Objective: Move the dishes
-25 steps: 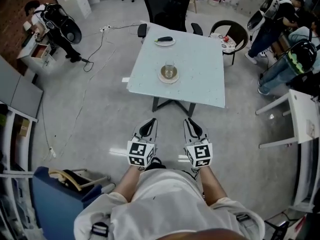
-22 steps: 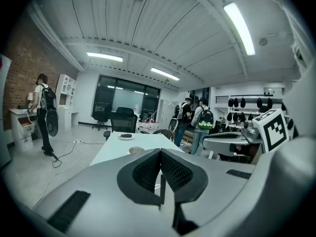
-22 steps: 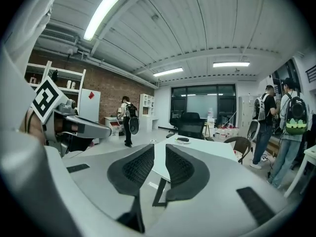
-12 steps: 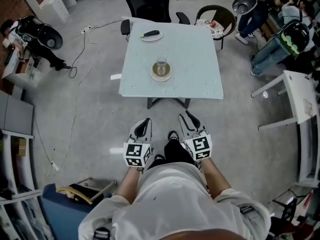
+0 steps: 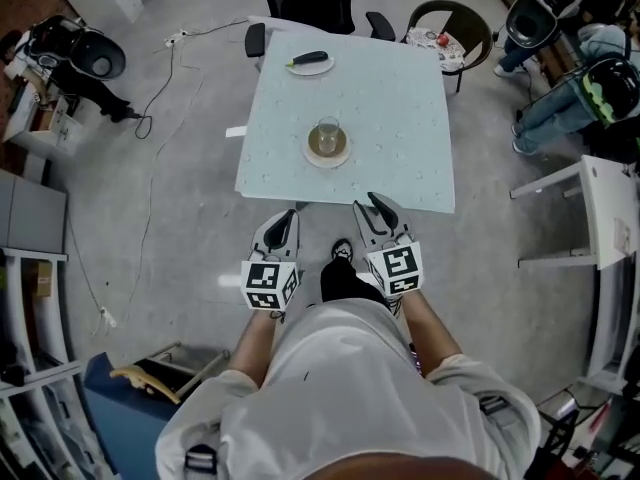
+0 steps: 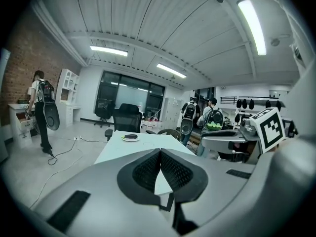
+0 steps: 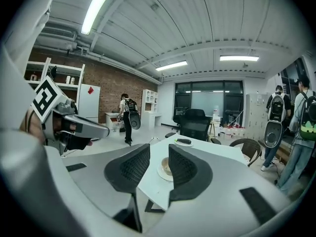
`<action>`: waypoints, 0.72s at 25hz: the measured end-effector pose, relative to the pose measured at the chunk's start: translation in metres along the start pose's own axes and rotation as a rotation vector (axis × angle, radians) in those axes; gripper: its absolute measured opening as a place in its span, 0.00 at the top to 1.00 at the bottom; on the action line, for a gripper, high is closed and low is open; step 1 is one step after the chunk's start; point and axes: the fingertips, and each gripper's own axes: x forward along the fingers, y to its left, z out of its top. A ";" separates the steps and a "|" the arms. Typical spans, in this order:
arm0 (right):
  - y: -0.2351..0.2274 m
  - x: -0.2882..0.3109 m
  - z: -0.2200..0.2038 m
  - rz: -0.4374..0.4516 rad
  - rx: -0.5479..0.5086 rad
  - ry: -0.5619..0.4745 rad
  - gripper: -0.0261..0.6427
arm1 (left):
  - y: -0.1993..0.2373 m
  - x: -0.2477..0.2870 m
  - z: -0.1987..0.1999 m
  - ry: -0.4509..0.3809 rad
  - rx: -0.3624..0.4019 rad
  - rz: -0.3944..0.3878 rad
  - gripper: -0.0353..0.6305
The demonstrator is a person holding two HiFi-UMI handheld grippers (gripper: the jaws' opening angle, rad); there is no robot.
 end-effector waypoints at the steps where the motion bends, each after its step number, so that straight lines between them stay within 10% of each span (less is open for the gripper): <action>1: -0.007 0.008 0.003 0.006 0.001 0.000 0.80 | 0.003 0.010 0.004 0.004 0.002 0.003 0.92; 18: -0.092 0.115 -0.014 0.192 0.025 0.078 0.69 | 0.031 0.147 -0.005 0.206 -0.040 0.093 0.92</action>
